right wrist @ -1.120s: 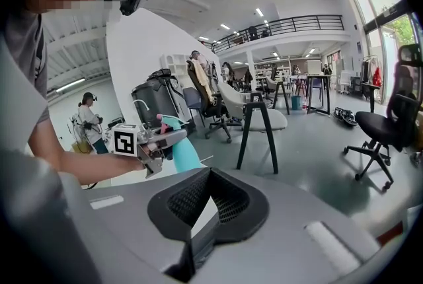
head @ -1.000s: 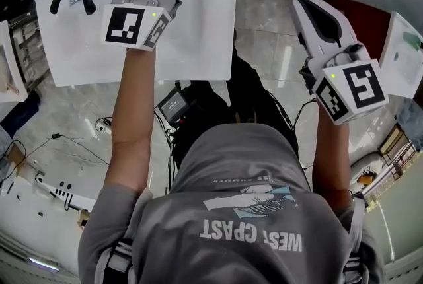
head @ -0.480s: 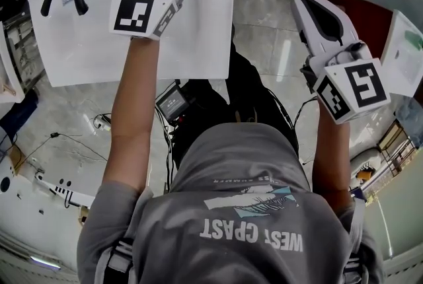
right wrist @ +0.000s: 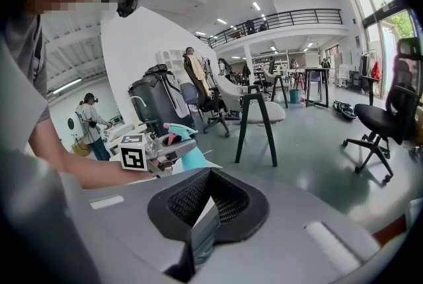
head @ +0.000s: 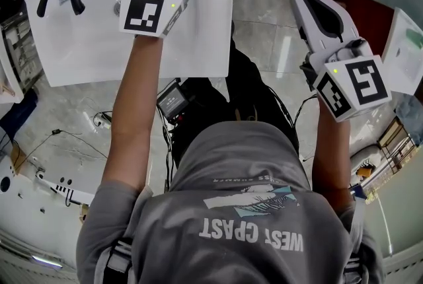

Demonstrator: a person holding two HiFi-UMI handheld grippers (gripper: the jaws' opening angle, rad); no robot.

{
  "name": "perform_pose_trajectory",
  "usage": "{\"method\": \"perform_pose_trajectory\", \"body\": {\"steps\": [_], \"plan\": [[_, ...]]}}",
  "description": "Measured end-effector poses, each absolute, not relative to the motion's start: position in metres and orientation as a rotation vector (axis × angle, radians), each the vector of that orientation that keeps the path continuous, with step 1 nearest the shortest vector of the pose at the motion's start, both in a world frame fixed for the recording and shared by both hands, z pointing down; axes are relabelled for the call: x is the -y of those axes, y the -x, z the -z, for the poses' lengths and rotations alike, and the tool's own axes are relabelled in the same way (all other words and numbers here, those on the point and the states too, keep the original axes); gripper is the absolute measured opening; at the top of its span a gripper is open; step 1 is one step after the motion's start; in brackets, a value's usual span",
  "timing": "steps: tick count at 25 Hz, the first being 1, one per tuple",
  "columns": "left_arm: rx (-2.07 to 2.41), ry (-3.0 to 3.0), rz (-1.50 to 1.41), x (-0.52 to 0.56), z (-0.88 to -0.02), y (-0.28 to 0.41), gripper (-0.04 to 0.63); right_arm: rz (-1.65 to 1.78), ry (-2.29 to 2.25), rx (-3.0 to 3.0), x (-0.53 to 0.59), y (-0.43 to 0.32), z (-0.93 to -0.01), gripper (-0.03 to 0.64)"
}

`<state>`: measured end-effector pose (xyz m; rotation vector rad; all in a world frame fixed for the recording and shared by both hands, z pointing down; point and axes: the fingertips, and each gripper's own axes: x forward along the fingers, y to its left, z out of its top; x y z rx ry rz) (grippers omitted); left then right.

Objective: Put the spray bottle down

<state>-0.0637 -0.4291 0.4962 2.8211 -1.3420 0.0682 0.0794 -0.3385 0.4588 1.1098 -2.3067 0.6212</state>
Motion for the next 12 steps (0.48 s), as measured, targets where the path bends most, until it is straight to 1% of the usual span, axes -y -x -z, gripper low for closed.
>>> {"method": "perform_pose_trajectory", "body": {"steps": [8,10,12], "plan": [[1.265,-2.843,-0.162,0.422,-0.506,0.058,0.162,-0.616,-1.106,2.317,0.338,-0.076,-0.456,0.002],[1.228,-2.868,-0.192,0.419,-0.505,0.055,0.194,-0.612,-1.106,2.321,0.337,-0.076,-0.452,0.002],[1.186,-2.890,-0.240,0.417,-0.505,0.053,0.248,-0.607,-1.107,2.323,0.336,-0.074,-0.449,0.002]]}}
